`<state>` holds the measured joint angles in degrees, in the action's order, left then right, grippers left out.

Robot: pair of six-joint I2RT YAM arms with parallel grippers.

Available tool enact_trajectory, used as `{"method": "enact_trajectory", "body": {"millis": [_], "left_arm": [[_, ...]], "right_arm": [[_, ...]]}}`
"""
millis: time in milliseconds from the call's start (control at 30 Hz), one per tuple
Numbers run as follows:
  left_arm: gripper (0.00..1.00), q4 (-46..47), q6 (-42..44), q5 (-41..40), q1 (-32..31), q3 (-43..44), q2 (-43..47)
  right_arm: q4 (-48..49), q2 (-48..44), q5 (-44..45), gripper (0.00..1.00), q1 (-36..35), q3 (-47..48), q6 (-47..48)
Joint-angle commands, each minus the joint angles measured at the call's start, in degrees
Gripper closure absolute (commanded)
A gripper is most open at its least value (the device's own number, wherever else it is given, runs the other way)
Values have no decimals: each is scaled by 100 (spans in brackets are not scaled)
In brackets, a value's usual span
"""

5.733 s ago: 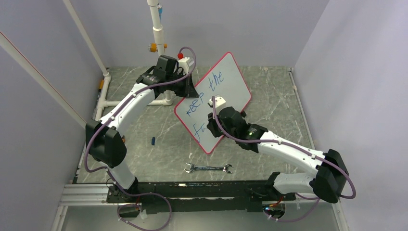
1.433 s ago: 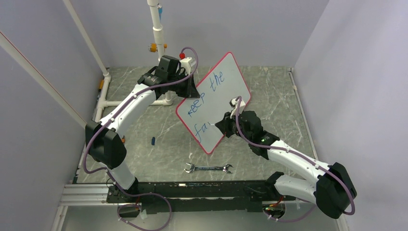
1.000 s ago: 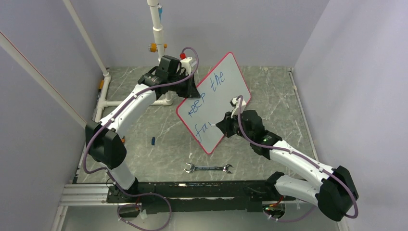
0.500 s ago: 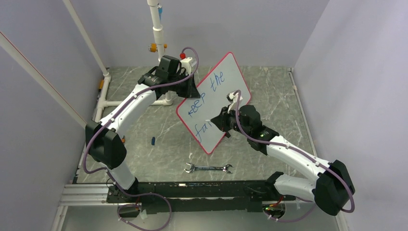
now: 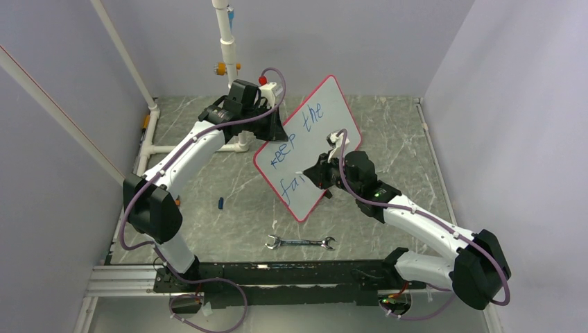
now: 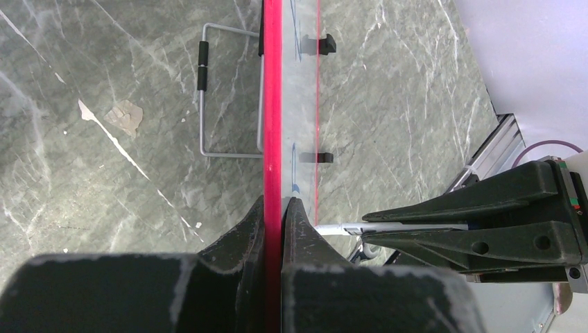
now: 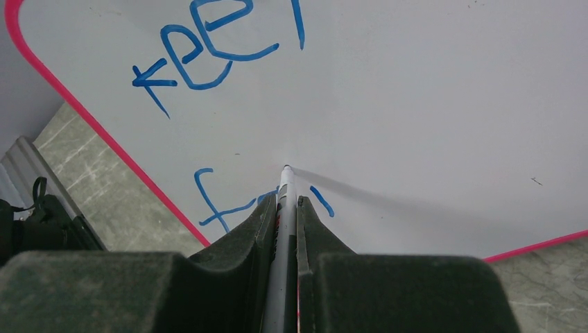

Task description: Write a sentence on the whiteboard

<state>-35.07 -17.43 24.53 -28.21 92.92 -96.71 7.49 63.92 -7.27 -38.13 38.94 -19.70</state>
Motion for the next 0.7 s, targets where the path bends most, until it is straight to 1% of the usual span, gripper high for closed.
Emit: {"method": "enact_trajectory", "body": {"millis": [0,400,667], "left_arm": [[100,-136,686,-678,-36,112,-93],[100,-223,731,-647,-33,189,-186],[100,-275,747,-575,-51,241,-226]], "right_arm": [[242,89,261,100,12,159,94],[-225,-545,639,100,104,337,295],[-48,-496,314,100,275,177,274]]}}
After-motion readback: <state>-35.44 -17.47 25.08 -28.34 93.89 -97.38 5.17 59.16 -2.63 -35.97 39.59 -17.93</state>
